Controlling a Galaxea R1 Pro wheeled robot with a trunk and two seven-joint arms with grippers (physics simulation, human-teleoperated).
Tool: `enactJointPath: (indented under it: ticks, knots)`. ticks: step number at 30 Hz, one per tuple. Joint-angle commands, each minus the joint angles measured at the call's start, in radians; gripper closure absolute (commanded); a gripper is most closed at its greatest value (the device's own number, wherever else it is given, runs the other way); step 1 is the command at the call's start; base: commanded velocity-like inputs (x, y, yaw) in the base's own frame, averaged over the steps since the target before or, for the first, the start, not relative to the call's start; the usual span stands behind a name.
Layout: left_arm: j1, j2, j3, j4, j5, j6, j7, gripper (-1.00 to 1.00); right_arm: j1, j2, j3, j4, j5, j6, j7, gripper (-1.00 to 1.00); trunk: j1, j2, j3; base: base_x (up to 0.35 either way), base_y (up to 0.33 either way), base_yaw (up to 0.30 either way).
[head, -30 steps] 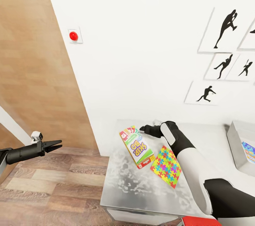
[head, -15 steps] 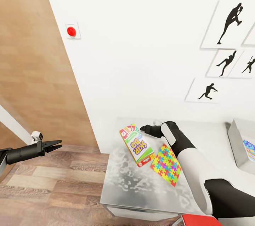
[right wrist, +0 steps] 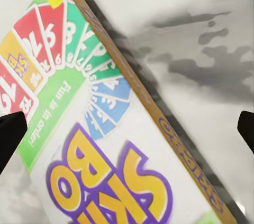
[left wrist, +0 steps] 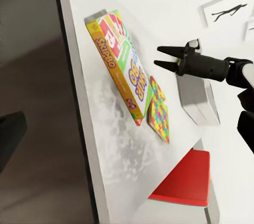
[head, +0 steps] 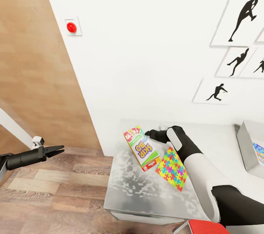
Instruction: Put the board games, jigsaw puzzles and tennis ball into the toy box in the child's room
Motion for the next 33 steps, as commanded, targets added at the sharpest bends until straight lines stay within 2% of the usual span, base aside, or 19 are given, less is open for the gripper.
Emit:
enactJointPath:
  ticks: [1, 9, 18, 33]
  knots:
    - [-0.001, 0.000, 0.000, 0.000, -0.001, 0.010, -0.004, -1.00, -0.001, 0.000, 0.002, 0.000, -0.008, 0.003, -0.007, -1.00, 0.000, -0.002, -0.003, 0.000, 0.000, 0.000]
    - [-0.001, 0.000, 0.000, 0.000, -0.001, 0.009, -0.004, -1.00, 0.000, -0.002, 0.002, 0.011, -0.015, 0.009, 0.007, -1.00, 0.000, -0.002, -0.017, 0.000, 0.000, 0.000]
    - [-0.001, 0.000, 0.000, 0.000, 0.000, 0.008, -0.004, -1.00, 0.000, -0.001, 0.002, 0.012, -0.012, 0.013, 0.063, -1.00, 0.000, -0.002, -0.031, 0.000, 0.000, 0.000]
    - [-0.001, 0.000, 0.000, 0.000, -0.001, 0.008, -0.004, -1.00, 0.000, 0.000, 0.002, 0.012, -0.012, 0.013, 0.070, -1.00, 0.000, -0.002, -0.056, 0.000, 0.000, 0.000]
